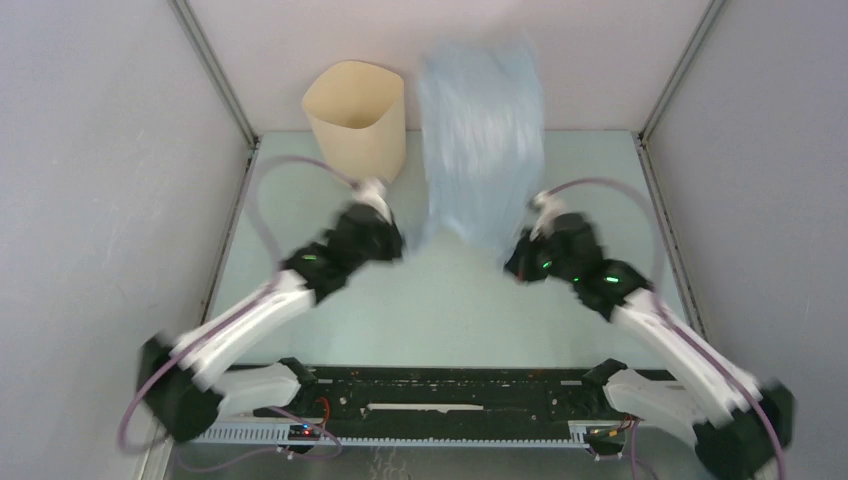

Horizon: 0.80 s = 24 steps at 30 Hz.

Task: Put the trash bags into the trash bin

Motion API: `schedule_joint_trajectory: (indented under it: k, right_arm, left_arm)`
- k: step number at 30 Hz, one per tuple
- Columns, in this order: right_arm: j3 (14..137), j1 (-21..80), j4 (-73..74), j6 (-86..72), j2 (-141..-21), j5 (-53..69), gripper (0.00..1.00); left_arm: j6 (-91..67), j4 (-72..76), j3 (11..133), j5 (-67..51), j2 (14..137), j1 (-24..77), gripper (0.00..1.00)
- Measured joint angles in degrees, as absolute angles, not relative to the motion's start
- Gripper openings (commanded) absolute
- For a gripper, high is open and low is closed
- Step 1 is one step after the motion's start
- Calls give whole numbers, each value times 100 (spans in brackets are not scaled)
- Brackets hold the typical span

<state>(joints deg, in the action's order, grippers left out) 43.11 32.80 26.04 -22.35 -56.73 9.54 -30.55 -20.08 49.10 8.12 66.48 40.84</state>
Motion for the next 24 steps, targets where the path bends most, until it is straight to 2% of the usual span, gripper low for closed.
schedule_joint_trajectory:
  k: [2,5,8,11,13,15,17,19,22,24]
  right_arm:
    - [3688,3710,3177,-2359,-6086,836,0]
    - [4038,3750,3922,-2292,-5708,703,0]
    - [5946,2867,3953,-1984,-5981,812,0]
    - [8221,2115,3977,-1699,-6713,856,0]
    - [9559,1949,4058,-1531,-7118,829,0]
    - [10359,2062,4082,-1382,-7220,803,0]
    - [10344,2257,3964,-1293,-6919,801,0]
    - [9465,2414,3680,-1267,-6270,816,0]
    - [7483,2377,3400,-1365,-5280,1052,0]
    - [6099,2329,3179,-1507,-5107,1413,0]
  left_arm:
    - [-3223,-2733,3848,687,7129,4486,0]
    - [-3240,-3594,3815,742,6475,4536,0]
    - [-3065,-3730,5531,799,6477,3955,0]
    - [-2786,-3664,8399,797,7275,3424,0]
    - [-2630,-3465,10121,827,7701,3295,0]
    - [-2512,-3111,10927,827,7675,3328,0]
    - [-2440,-2692,10766,847,7220,3404,0]
    - [-2467,-2211,9712,947,6497,3452,0]
    - [-2808,-1966,7601,978,5448,3361,0]
    - [-2993,-1903,6495,652,5443,3301,0]
